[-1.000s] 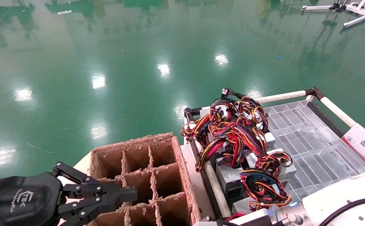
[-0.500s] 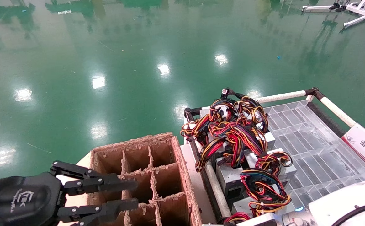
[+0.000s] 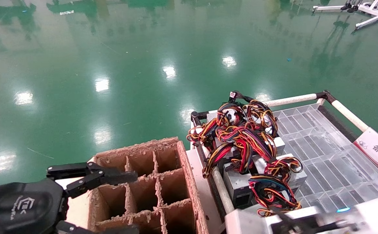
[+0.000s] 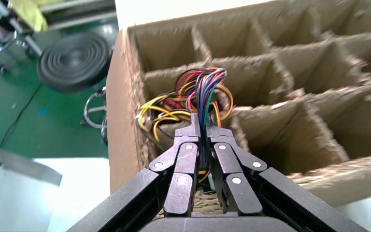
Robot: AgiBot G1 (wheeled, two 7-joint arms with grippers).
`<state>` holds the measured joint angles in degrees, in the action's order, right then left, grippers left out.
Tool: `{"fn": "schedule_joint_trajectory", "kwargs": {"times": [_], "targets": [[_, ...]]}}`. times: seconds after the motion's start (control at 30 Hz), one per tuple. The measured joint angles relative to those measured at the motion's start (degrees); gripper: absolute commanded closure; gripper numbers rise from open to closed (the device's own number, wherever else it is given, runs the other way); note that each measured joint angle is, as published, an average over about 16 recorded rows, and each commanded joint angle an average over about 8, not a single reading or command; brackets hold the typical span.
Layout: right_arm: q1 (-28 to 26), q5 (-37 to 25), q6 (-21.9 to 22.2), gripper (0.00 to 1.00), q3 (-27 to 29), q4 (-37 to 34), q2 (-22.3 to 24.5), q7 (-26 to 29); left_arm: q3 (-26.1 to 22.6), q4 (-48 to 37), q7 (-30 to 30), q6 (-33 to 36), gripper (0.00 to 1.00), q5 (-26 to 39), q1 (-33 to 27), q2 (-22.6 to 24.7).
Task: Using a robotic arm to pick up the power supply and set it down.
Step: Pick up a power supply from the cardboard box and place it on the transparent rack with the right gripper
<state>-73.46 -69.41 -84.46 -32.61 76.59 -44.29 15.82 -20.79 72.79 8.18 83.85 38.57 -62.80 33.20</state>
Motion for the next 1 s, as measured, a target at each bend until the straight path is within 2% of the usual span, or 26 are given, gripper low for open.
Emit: {"fn": "schedule_joint_trajectory", "kwargs": {"times": [0.27, 0.47, 0.7, 1.0], "targets": [[-0.5, 7.9, 0.9, 1.0, 5.5, 0.2, 4.7, -0.4, 0.0, 0.0, 0.0, 0.0, 0.0, 0.0, 0.0, 0.0], [-3.0, 13.0, 1.1, 1.0, 9.7, -0.2, 7.8, -0.7, 0.0, 0.0, 0.0, 0.0, 0.0, 0.0, 0.0, 0.0], [-9.1, 16.3, -0.7, 1.0, 13.2, -2.6, 10.8, -0.9, 0.0, 0.0, 0.0, 0.0, 0.0, 0.0, 0.0, 0.0], [-19.9, 14.9, -4.9, 1.0, 13.4, -9.2, 15.7, -2.9, 0.0, 0.0, 0.0, 0.0, 0.0, 0.0, 0.0, 0.0]]}}
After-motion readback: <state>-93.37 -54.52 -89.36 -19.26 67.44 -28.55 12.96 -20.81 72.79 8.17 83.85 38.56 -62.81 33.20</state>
